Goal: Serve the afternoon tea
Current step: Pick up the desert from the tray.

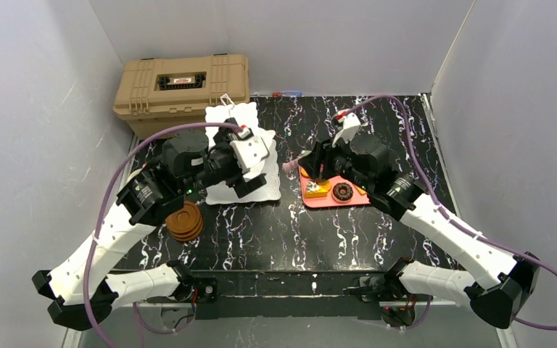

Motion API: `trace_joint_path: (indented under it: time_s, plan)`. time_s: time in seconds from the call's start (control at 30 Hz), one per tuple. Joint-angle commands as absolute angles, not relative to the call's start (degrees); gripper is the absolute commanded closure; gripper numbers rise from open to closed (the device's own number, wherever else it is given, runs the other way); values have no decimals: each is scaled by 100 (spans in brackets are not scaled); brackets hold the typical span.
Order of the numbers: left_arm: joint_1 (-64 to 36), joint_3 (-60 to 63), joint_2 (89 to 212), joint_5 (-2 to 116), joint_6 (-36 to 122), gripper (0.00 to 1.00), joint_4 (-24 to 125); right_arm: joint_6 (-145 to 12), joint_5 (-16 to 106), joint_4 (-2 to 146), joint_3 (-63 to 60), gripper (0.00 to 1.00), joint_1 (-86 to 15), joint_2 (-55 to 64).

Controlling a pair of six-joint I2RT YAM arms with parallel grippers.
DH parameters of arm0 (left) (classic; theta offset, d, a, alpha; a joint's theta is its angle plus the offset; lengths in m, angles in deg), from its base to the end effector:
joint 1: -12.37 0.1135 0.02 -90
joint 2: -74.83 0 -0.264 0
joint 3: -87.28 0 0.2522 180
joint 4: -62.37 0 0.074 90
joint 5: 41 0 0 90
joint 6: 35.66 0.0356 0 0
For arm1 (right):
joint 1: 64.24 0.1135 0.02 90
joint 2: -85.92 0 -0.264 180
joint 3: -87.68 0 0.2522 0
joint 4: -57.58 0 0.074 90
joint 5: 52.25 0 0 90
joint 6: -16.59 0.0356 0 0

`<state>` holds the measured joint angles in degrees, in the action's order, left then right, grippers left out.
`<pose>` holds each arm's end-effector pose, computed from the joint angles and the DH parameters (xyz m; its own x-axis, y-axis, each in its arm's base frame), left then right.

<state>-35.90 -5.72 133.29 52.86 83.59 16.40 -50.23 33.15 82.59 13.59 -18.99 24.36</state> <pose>0.1293 -0.1486 0.4598 0.2702 0.4295 -0.8617 0.7524 0.4642 0.4673 0.1762 0.1737 0.3767 -0.3968 0.1570 -0.9044 -0.5402 0.7566 0.3684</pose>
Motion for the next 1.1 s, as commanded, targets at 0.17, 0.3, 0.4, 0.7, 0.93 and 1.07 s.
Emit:
trace_joint_path:
  time_s: [0.17,0.3,0.4,0.7,0.93,1.07]
  plan:
    - [-2348,-1774,14035,5758,7009,2,680,-5604,2546,8626,1822,40,-2086,2812]
    - [-1990,-2001,14229,5890,6845,2,508,-5740,2446,8703,1951,40,-2149,2788]
    - [-1861,-1960,14231,5861,6816,2,529,-5801,2360,8730,2072,40,-2201,2782]
    - [-1391,-1950,14298,5972,6655,2,419,-5893,2527,8564,2468,38,-2300,2641]
    - [-1116,-2023,14321,5825,6459,2,278,-6062,2768,8309,2626,36,-2515,2385]
    - [-972,-2025,14291,5806,6356,2,206,-6137,3102,8068,2690,35,-2738,2208]
